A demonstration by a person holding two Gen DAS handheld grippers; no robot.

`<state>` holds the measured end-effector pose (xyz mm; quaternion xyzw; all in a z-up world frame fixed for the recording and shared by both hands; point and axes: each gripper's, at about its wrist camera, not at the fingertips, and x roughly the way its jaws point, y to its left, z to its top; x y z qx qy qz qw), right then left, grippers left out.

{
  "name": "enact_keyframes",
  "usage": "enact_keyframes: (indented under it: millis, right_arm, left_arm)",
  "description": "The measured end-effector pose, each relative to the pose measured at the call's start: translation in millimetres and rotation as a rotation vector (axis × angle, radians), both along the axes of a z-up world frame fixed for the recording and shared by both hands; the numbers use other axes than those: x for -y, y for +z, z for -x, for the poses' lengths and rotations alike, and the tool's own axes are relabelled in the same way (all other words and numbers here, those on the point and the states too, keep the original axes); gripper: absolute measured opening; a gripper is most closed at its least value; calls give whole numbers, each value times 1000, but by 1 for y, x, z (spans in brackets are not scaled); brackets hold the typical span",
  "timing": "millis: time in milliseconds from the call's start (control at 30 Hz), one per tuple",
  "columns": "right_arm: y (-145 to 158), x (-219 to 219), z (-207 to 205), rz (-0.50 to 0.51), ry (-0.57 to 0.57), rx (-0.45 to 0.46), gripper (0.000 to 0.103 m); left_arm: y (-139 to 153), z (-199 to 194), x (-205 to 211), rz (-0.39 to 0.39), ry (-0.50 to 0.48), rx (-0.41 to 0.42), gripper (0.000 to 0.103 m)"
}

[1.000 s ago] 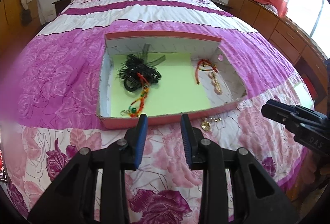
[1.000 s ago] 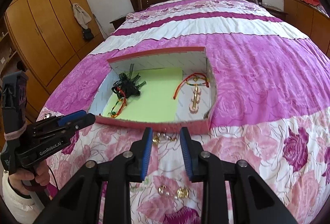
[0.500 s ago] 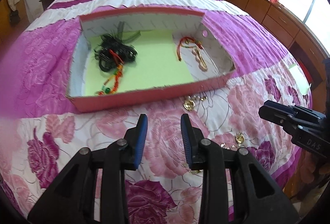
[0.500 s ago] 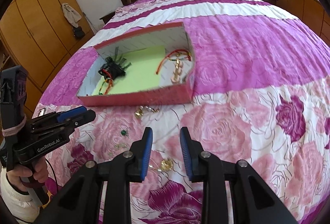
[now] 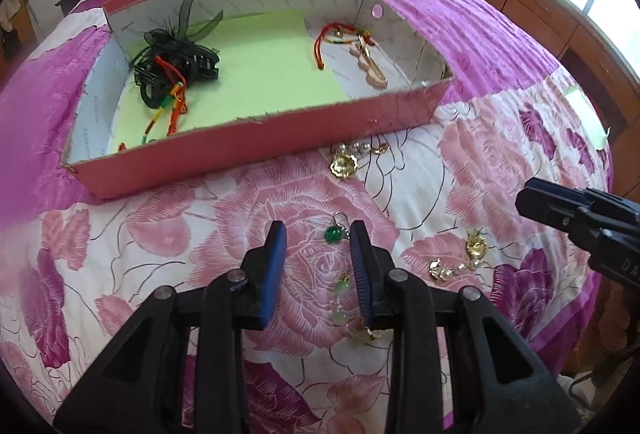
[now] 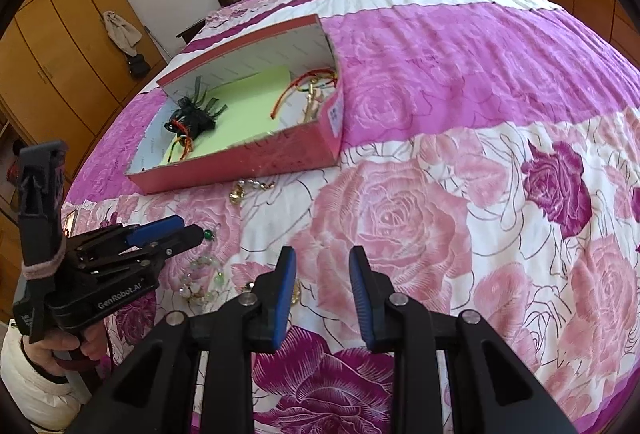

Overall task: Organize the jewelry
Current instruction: 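Grasp the second green earring with the left tool while the right tool moves to a gold pearl earring, then grasp the gold pearl earring with the right tool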

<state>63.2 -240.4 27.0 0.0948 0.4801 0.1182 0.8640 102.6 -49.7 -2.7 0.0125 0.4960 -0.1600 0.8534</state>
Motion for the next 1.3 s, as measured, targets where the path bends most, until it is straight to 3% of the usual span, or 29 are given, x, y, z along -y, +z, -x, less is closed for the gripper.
enact_keyframes:
  millis: [367,567,800,1300]
  right_arm:
    - [-14,10,3,-29,-19,-34,30]
    - [-15,11,3,-33,-22,-38,30]
    - [-16,11,3,-31,-22,-38,30]
    - [-8,-25,-11,-11,54,-26,30]
  left_arm:
    - [-11,-1,11,-37,-26,9,23]
    - [-14,-5,14,-30,-34,17,9]
    - [-11,-2,14,-19,-42,27,8]
    - [16,3,-25,9,69,71,8]
